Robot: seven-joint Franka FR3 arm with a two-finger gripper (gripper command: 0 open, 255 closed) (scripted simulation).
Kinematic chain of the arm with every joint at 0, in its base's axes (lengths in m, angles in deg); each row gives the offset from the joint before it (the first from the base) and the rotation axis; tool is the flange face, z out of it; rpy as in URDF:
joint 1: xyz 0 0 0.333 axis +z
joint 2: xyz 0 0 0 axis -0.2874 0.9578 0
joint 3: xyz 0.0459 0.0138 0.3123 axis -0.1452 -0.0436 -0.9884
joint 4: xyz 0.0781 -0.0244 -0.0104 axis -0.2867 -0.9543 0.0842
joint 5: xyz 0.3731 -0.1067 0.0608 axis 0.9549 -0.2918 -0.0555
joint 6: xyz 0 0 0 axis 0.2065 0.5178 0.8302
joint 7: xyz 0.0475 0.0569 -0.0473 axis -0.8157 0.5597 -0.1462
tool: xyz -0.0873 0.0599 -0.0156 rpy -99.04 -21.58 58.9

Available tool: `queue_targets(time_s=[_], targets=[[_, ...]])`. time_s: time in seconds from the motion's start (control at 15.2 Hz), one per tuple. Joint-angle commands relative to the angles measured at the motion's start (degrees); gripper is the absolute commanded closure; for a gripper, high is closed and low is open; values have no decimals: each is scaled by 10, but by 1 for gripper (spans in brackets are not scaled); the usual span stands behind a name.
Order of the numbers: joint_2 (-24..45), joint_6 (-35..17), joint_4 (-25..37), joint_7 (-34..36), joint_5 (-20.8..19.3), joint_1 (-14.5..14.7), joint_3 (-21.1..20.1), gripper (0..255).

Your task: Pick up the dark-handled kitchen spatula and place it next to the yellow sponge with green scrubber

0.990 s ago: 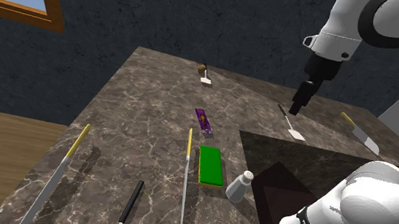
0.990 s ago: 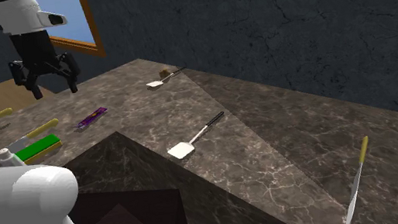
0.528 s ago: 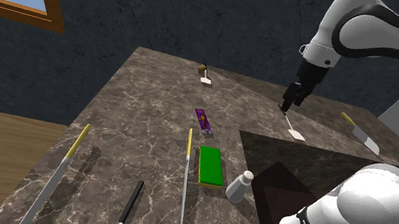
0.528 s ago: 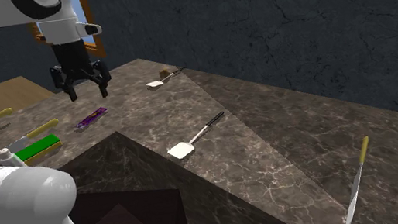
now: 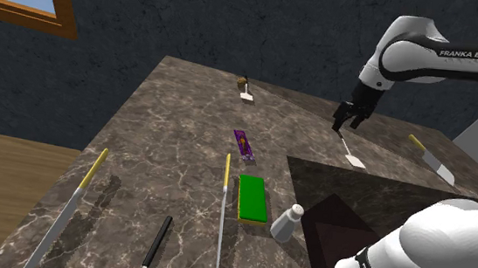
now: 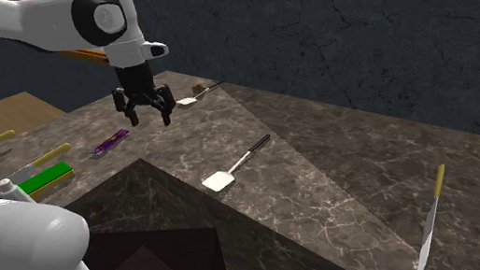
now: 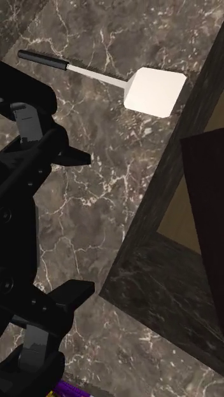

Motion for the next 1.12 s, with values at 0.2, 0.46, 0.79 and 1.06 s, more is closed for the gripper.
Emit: queue_targets(time_s=[0.2,0.46,0.79,1.06], targets=[[70,-79,9,7,-13,-36,41,0],[126,-137,22,10,-15,-61,74,0],[201,-203,47,8,-2,-86,115,0],[263,-250,73,-2,22,-104,148,0]])
